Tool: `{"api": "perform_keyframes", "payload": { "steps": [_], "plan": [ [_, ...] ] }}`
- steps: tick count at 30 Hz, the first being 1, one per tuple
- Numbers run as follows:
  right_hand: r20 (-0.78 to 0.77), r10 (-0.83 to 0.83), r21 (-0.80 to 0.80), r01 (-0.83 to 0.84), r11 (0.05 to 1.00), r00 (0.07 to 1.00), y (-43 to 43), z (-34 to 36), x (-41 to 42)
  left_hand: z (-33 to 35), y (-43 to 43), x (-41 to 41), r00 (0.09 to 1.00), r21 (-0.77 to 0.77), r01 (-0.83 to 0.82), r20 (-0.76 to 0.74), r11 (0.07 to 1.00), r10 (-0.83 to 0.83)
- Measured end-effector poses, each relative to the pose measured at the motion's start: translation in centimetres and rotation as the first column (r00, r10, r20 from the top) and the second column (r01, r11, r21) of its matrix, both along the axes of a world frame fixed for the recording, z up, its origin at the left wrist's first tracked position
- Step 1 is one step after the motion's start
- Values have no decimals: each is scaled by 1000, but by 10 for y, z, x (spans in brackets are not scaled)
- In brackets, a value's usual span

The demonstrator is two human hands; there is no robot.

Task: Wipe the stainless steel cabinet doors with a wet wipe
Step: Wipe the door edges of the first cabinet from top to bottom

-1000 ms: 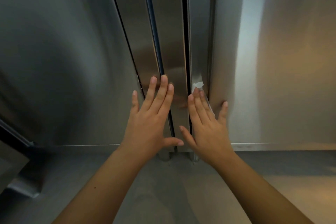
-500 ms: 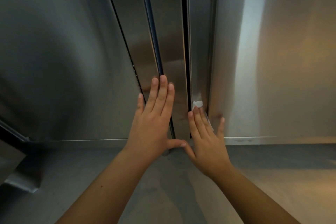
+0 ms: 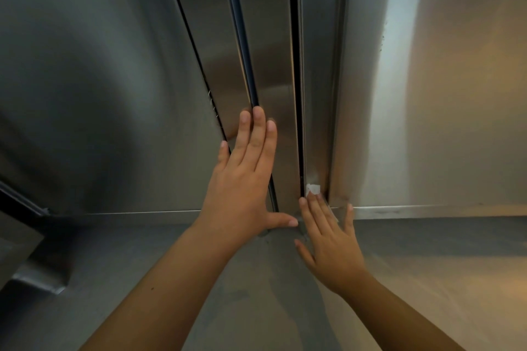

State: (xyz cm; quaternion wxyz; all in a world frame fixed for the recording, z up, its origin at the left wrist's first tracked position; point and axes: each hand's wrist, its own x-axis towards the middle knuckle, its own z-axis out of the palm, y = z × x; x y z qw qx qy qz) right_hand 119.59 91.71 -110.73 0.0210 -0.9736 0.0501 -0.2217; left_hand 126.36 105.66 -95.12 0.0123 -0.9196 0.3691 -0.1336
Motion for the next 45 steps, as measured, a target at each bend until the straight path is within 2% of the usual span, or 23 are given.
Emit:
{"api": "perform_keyframes", "payload": {
  "steps": [9,20,24,28,32,35,38,41,45],
  "plan": [
    [-75,19,0,-19,1000,997,-1,-5,-9,3,2,-2,1000,26,-17,-21,1000,18],
    [-11,21,-156,-22,987,1000,-2,8,-21,3,6,-5,999,63,-32,-7,998,33],
    [22,49,-111,-46,993,999,-1,17,-26,3,5,-8,999,28,-42,9,999,42],
    [91,136,-18,-135,991,987,0,26,-35,6,0,-20,997,-165,35,77,986,-23],
    [195,255,97,-278,956,947,0,46,-41,13,-5,-25,983,-343,134,165,930,-81],
    [271,260,203,-319,926,927,1,68,-41,25,-5,-28,979,-427,169,179,888,-101],
    [321,232,241,-316,918,918,2,98,-41,44,-3,-35,968,-441,203,225,874,-112],
    [354,262,245,-360,900,898,5,136,-43,71,5,-47,953,-376,213,285,902,-107],
    [376,274,281,-391,876,885,12,203,-53,127,18,-64,973,-385,158,220,909,-76]
  ]
}}
